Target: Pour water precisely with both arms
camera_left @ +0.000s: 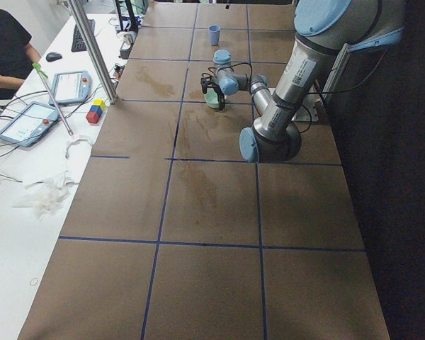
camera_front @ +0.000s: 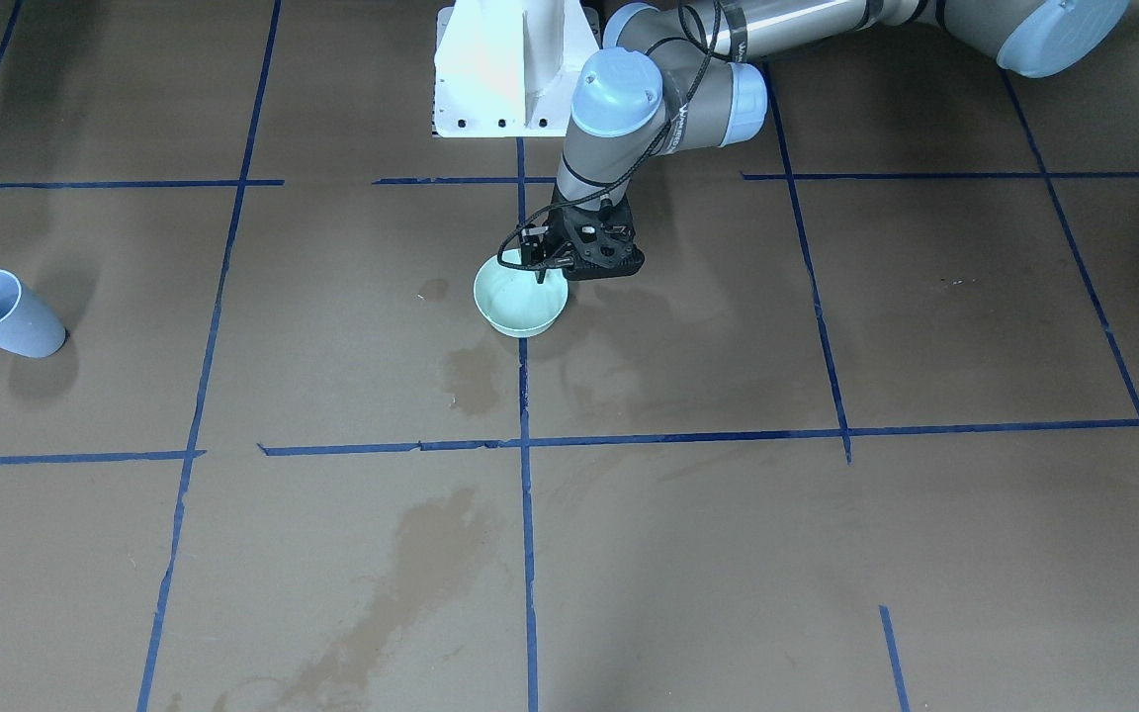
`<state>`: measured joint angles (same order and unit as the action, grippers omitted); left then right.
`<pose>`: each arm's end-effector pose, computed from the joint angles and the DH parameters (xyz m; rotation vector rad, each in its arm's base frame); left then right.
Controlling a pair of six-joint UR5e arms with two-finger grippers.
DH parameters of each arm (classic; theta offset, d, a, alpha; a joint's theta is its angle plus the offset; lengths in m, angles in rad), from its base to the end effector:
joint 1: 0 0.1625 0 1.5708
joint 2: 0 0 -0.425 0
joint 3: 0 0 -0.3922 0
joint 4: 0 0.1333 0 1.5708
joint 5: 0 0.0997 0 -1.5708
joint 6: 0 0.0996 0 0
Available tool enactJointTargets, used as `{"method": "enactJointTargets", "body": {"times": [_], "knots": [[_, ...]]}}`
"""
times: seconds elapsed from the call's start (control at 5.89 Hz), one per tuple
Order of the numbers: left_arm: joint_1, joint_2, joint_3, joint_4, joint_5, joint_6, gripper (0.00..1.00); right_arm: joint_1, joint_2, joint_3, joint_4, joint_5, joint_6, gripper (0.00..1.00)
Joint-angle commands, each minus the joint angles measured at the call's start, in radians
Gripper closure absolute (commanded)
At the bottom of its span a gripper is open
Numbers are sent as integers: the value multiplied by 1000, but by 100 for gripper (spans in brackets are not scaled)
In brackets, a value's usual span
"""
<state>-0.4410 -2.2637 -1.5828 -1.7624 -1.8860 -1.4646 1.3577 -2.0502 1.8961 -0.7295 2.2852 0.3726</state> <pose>0.5951 -0.3942 0.2166 -0.0427 0.9355 -0.1687 -0.0004 -0.3236 0.5947 0.4304 -0.8442 -0.0979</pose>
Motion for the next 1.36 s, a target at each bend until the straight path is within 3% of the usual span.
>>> {"method": "enactJointTargets", "body": {"times": [0.0,0.34,0.68,1.19], "knots": [[1,-7,4,0,1,6,100,47,13,1,-44,13,-75,0],[-60,25,-53,-20,-4,50,100,34,16,7,-85,10,-75,0],[-137,197,-269,-19,-10,183,100,55,36,26,-123,11,-77,0],[-298,382,-313,-28,-206,431,100,58,35,38,-140,11,-77,0]]}}
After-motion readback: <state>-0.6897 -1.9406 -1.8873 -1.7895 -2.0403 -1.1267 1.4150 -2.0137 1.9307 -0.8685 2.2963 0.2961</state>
